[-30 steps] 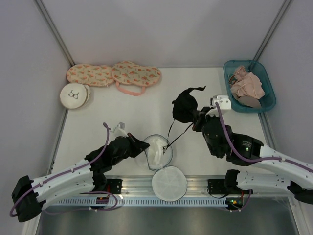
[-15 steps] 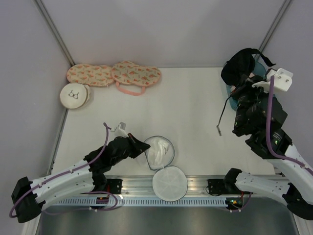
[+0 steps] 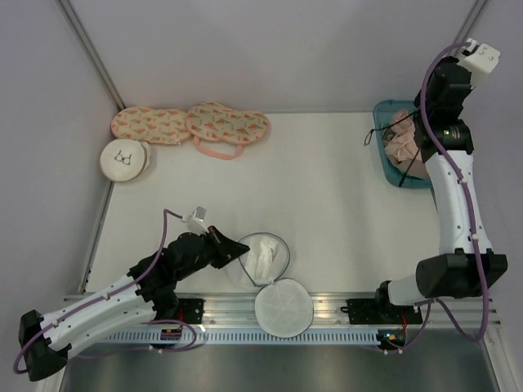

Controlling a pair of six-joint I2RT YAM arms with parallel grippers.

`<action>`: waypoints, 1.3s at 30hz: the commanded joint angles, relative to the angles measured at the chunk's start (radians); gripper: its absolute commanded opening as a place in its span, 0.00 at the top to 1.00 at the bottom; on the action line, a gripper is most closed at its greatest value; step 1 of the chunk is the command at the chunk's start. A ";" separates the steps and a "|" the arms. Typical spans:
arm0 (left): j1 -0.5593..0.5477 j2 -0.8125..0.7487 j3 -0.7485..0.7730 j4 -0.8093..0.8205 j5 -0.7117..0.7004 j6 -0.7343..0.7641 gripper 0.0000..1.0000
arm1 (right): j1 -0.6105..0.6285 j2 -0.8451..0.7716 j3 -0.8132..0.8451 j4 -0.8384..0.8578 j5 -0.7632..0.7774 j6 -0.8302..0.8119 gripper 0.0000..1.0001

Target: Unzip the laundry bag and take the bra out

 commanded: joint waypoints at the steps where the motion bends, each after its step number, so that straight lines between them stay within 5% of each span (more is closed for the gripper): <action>1: 0.003 -0.028 0.000 -0.036 0.028 0.019 0.98 | -0.096 0.088 0.135 0.008 -0.172 0.088 1.00; 17: 0.002 -0.016 0.026 -0.095 0.017 -0.006 0.98 | -0.293 0.484 0.641 -0.044 -0.314 0.129 1.00; 30: 0.002 -0.005 0.031 -0.087 0.011 -0.004 0.98 | -0.317 0.648 0.451 -0.019 -0.498 0.178 0.99; 39: 0.002 -0.026 0.030 -0.081 0.015 0.004 0.98 | -0.288 0.733 0.403 -0.163 -0.400 0.227 1.00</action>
